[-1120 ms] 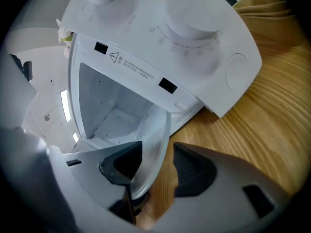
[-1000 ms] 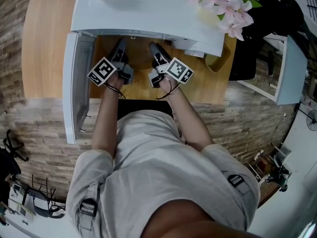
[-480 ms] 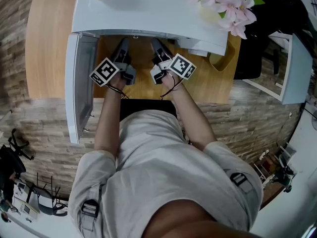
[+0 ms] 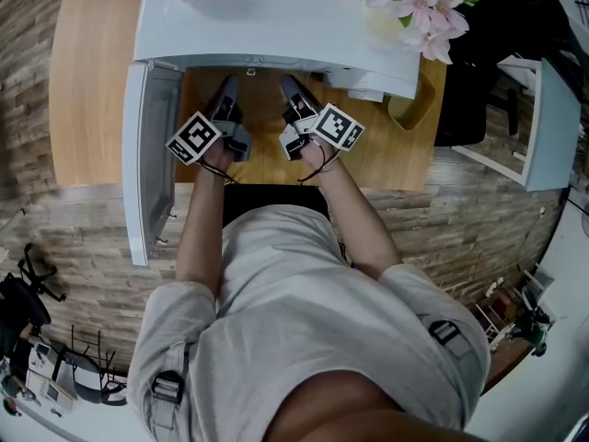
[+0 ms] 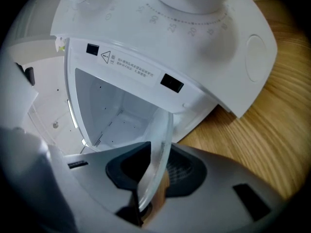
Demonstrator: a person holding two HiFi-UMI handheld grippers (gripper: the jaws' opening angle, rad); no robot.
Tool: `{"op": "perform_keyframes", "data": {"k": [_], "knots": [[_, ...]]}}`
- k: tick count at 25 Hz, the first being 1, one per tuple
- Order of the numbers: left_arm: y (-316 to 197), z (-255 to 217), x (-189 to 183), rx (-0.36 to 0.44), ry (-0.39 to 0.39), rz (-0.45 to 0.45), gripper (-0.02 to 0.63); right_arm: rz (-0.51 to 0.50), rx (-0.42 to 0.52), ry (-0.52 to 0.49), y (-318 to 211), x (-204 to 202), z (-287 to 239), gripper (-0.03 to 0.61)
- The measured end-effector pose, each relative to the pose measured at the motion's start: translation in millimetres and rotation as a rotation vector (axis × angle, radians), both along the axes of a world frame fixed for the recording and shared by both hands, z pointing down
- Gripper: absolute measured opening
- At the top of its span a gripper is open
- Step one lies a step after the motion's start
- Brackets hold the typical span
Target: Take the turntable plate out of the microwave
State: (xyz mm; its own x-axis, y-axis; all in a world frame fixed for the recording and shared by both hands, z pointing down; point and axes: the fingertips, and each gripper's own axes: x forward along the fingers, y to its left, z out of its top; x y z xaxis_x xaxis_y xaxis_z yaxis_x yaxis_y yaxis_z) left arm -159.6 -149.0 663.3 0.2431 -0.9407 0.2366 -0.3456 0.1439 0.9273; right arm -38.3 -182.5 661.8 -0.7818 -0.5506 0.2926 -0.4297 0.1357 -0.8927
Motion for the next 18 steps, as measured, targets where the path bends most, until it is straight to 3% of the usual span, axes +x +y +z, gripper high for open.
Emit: {"op": "perform_keyframes", "data": {"k": [18], "knots": [[24.4,3.9,7.5,-0.007,-0.011,0.019,0.084,0.018,-0.021,0.000,27.8,8.7,7.3,0.094]]}}
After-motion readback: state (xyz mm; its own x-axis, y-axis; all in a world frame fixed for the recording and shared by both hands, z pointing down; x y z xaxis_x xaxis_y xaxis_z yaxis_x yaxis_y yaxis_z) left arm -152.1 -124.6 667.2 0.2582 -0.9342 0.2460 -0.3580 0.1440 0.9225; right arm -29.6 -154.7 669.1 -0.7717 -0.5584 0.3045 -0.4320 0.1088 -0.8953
